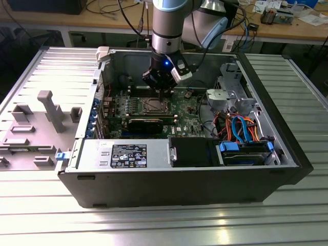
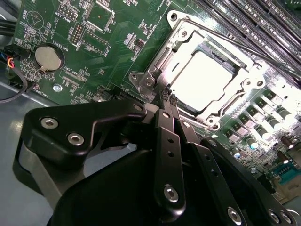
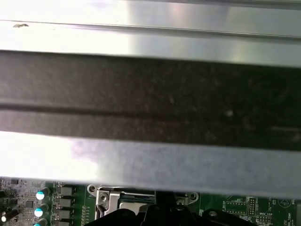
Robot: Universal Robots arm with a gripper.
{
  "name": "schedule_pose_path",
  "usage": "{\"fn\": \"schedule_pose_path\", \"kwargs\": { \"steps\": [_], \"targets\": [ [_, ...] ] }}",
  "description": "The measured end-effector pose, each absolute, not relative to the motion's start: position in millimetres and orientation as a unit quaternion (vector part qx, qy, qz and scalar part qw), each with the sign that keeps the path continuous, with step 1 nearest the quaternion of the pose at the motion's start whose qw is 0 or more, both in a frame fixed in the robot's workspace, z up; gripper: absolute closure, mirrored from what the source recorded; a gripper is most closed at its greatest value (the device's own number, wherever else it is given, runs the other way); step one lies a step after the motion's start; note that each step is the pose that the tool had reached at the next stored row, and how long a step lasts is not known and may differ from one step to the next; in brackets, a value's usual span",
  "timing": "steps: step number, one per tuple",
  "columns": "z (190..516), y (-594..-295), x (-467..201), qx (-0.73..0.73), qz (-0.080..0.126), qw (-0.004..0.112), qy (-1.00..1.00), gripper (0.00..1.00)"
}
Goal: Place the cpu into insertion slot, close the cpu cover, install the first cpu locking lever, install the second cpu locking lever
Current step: 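Install the second cpu locking lever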
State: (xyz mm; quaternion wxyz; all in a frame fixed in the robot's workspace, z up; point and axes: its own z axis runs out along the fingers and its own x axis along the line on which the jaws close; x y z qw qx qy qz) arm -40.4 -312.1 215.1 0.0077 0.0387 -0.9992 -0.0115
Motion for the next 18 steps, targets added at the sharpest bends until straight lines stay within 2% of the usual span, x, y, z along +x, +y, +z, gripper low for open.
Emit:
{"fn": "schedule_pose_path", "kwargs": {
  "steps": [18],
  "targets": [
    [227,-342,-40,0.039,-0.012,0.008,-0.999,0.89]
  ]
}}
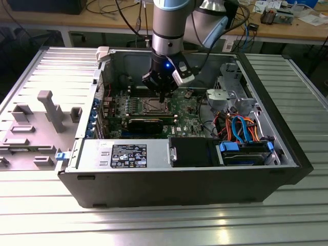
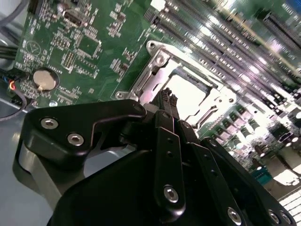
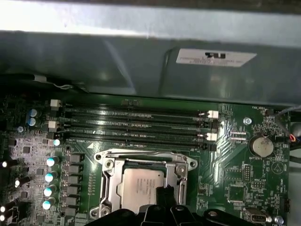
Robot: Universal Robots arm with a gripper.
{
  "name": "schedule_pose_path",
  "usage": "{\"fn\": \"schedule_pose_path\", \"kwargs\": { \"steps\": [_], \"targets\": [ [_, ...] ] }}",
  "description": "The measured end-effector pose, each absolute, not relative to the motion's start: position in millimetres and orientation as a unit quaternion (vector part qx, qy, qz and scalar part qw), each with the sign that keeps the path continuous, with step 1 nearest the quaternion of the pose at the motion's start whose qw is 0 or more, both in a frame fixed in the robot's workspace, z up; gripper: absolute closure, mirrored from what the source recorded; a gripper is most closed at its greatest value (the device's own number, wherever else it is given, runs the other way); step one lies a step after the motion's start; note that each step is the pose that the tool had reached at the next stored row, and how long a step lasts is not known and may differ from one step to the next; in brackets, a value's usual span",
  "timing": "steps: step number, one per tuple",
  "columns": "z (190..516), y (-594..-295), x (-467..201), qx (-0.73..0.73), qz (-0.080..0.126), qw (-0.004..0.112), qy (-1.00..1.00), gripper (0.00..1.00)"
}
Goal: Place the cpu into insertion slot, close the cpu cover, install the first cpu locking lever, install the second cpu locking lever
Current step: 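Install the second cpu locking lever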
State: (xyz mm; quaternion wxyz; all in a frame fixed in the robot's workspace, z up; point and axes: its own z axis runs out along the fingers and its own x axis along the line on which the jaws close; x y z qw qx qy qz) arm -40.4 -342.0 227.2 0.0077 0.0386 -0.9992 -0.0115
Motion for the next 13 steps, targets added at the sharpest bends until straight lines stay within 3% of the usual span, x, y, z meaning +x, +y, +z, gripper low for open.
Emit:
{"fn": "schedule_pose_path", "kwargs": {
  "steps": [13],
  "targets": [
    [243,-347,-40,0.039,-0.012,0.008,-0.999,0.89]
  ]
}}
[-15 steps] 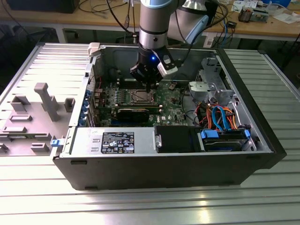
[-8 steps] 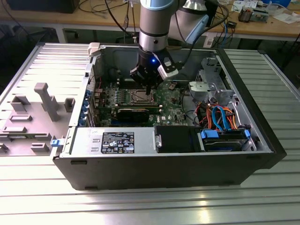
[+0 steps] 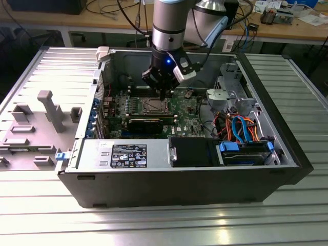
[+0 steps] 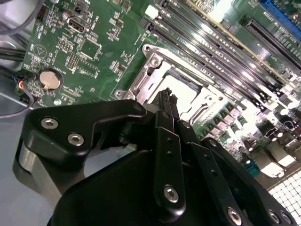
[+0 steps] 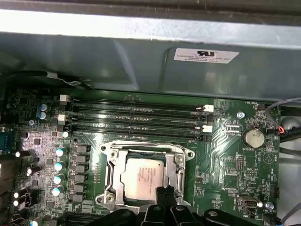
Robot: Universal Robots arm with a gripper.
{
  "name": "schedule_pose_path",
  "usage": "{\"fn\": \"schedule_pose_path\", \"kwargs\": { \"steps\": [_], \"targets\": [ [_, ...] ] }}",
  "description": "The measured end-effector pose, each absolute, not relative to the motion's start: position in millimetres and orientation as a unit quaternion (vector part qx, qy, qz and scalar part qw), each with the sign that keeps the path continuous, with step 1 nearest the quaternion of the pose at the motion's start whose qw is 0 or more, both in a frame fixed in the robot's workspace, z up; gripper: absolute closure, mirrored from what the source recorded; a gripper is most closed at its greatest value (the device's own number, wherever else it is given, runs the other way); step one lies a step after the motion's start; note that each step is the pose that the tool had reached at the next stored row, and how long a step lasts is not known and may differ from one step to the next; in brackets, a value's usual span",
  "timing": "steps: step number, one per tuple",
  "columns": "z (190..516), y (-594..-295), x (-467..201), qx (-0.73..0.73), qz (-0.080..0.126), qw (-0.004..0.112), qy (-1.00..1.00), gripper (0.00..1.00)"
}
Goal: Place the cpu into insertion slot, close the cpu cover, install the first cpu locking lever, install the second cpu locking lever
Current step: 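Install the second cpu locking lever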
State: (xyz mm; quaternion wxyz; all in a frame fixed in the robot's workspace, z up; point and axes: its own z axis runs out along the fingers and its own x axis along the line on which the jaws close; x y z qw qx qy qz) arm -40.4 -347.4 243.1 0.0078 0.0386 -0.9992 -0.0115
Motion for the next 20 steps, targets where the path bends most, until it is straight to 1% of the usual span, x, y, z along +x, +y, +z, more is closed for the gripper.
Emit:
{"fn": "schedule_pose_path", "kwargs": {
  "steps": [12,20],
  "targets": [
    [243,-379,-40,0.039,-0.010,0.011,-0.999,0.89],
    [243,-380,-46,0.039,-0.010,0.011,-0.999,0.89]
  ]
}}
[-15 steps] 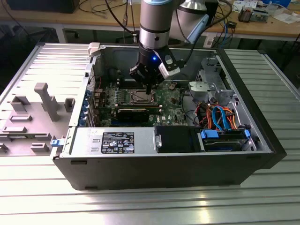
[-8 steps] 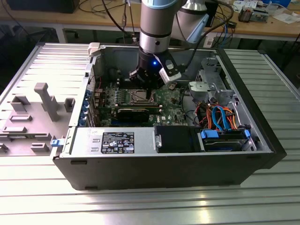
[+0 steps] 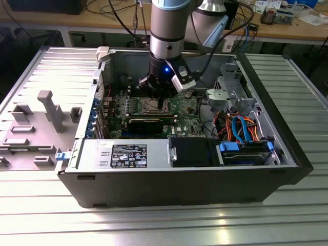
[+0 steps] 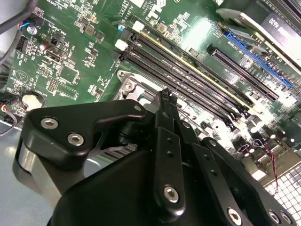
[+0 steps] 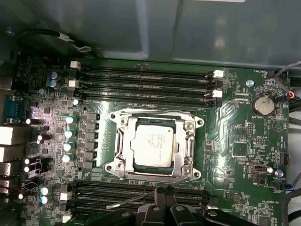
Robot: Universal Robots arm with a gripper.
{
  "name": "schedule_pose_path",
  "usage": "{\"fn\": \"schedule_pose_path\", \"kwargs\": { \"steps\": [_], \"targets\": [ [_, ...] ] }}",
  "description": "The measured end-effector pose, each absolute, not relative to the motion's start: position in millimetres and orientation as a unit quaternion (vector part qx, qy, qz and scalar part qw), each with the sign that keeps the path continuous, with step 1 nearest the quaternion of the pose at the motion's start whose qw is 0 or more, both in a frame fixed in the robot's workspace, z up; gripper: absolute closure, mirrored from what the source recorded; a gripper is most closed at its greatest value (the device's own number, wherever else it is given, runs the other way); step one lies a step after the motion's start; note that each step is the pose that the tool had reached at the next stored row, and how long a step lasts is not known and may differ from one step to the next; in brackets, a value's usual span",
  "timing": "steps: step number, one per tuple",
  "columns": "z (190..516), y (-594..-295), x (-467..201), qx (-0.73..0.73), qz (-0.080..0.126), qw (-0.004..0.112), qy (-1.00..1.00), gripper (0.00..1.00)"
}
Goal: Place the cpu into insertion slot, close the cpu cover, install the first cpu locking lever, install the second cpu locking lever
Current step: 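Install the second cpu locking lever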
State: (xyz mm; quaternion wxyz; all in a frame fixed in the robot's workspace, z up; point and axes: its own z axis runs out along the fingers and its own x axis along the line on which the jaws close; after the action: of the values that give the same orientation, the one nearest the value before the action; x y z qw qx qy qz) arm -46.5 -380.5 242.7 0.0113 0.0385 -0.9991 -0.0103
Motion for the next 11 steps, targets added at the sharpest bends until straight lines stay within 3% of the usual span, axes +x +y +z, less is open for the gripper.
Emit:
{"fn": "schedule_pose_path", "kwargs": {
  "steps": [11],
  "targets": [
    [242.8,-380.5,-48.2,0.038,-0.010,0.012,-0.999,0.89]
  ]
}}
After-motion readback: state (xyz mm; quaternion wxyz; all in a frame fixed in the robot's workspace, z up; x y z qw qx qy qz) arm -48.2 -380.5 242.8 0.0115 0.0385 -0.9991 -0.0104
